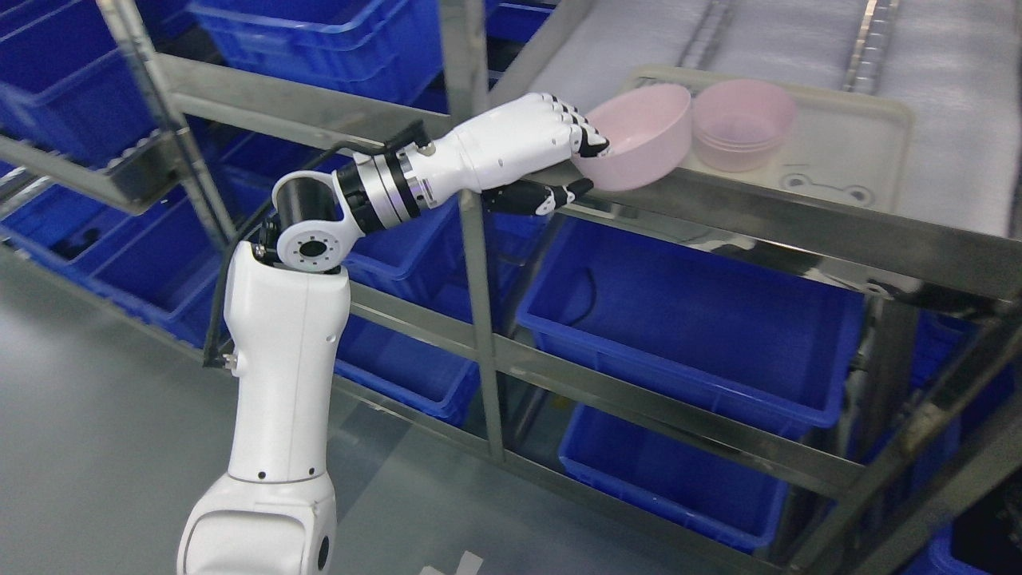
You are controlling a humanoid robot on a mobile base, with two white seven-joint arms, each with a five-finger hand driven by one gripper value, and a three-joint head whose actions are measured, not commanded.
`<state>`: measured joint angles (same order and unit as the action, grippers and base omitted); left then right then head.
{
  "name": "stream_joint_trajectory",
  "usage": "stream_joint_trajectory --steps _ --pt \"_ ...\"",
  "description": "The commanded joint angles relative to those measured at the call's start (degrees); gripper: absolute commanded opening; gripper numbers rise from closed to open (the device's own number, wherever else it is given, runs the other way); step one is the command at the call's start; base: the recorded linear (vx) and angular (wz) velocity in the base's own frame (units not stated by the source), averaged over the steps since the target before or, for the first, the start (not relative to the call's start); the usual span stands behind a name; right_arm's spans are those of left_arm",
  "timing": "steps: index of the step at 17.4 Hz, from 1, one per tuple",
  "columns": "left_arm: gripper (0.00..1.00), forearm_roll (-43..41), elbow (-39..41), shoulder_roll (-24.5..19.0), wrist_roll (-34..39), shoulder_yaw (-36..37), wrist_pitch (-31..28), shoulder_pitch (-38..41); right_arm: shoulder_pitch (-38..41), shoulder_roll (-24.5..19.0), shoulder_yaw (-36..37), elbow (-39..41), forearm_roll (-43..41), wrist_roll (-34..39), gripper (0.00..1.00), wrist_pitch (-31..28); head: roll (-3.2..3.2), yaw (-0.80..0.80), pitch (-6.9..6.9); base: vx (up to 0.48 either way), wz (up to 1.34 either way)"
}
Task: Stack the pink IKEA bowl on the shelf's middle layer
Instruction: 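Move the pink bowl over the other pink bowl on the tray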
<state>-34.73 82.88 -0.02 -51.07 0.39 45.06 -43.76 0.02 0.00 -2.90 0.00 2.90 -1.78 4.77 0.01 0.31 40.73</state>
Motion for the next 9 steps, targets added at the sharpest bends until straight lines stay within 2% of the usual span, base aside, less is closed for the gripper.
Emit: stream_joint_trajectory --steps 1,5,9 --pt "0.01 -9.8 -7.1 -4.0 -0.3 -7.1 -0.1 -8.8 1.2 1.0 0.0 1.0 0.0 0.3 1.00 0.0 0.00 0.00 0.00 0.059 -0.97" --pt "0.01 -16.6 -9.3 -6.8 -0.4 -6.5 -0.1 -8.9 1.2 1.0 0.0 1.0 0.0 0.3 1.00 0.0 0.00 0.00 0.00 0.064 -0.85" --pt "0.01 -17.8 -10.9 -12.9 -0.7 -7.5 -0.1 -7.0 1.2 1.0 0.0 1.0 0.0 0.3 1.00 0.0 0.00 0.00 -0.01 0.051 -0.49"
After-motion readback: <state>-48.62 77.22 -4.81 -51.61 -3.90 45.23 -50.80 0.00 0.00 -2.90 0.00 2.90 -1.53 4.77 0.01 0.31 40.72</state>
